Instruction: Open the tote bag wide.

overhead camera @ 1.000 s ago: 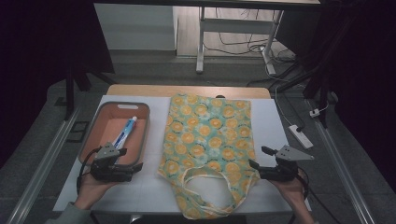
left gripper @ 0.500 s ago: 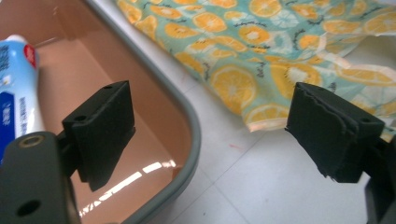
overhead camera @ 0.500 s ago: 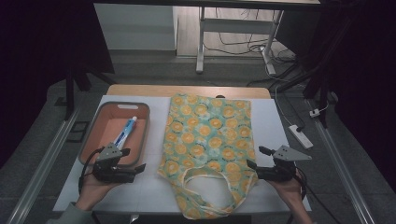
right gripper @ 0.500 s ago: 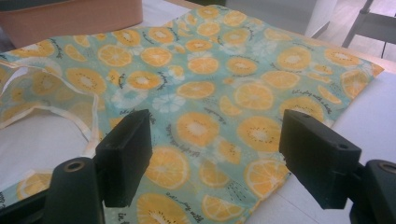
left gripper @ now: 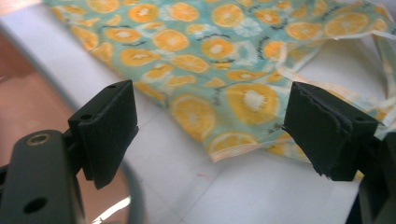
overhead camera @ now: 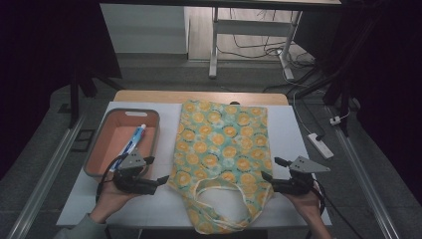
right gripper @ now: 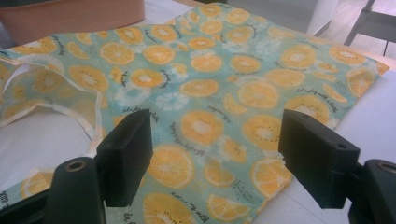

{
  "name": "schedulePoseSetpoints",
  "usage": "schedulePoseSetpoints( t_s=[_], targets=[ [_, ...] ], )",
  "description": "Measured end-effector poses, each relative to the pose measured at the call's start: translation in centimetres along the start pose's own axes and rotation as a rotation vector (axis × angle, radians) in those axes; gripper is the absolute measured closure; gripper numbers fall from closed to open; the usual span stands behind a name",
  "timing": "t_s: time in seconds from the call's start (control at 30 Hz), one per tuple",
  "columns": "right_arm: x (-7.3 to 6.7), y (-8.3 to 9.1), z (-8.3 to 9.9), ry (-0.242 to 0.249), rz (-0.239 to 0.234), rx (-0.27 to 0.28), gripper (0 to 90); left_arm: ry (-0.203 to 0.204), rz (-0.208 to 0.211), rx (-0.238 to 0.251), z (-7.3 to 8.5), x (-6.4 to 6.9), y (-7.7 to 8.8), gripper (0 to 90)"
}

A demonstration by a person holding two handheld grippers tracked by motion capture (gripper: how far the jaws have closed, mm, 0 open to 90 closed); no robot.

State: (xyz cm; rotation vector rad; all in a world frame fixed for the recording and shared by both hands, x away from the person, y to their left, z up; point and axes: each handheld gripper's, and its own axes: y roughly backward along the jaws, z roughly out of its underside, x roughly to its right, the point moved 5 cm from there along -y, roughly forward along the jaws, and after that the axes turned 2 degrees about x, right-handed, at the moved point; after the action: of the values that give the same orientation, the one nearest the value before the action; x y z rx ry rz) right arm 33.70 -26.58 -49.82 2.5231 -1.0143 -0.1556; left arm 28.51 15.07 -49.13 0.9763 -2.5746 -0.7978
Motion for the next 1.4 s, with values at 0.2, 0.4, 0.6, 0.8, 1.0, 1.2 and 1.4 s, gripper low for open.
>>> schedulePoseSetpoints(
  t_s=[0.2,0.4,0.6,0.8,1.0,1.2,1.4],
  targets=[
    [-0.1,0.0,0.0,-0.007,-0.005,0.003,26.2,-0.068,0.076,-0.045,-1.6,2.0,-2.0,18.0],
    [-0.3,0.0,0.2,-0.013,-0.018,0.003,26.2,-0.134,0.161,-0.075,-3.4,4.1,-4.1,18.4],
    [-0.2,0.0,0.6,-0.02,-0.019,-0.001,26.2,-0.163,0.224,-0.125,-2.1,5.5,-4.2,18.9],
    [-0.3,-0.2,0.8,-0.019,-0.019,-0.016,26.3,-0.207,0.234,-0.199,-0.8,6.3,-5.8,18.8],
    [-0.5,-0.4,1.0,-0.013,-0.021,-0.026,26.2,-0.238,0.206,-0.263,-0.1,6.8,-7.4,27.1],
    [-0.6,-0.3,1.1,-0.011,-0.025,-0.027,26.3,-0.24,0.2,-0.307,0.4,6.4,-7.9,68.6],
    [-0.6,-0.1,1.2,-0.003,-0.02,-0.037,26.3,-0.21,0.228,-0.248,-0.2,6.2,-7.1,87.2]
  ],
)
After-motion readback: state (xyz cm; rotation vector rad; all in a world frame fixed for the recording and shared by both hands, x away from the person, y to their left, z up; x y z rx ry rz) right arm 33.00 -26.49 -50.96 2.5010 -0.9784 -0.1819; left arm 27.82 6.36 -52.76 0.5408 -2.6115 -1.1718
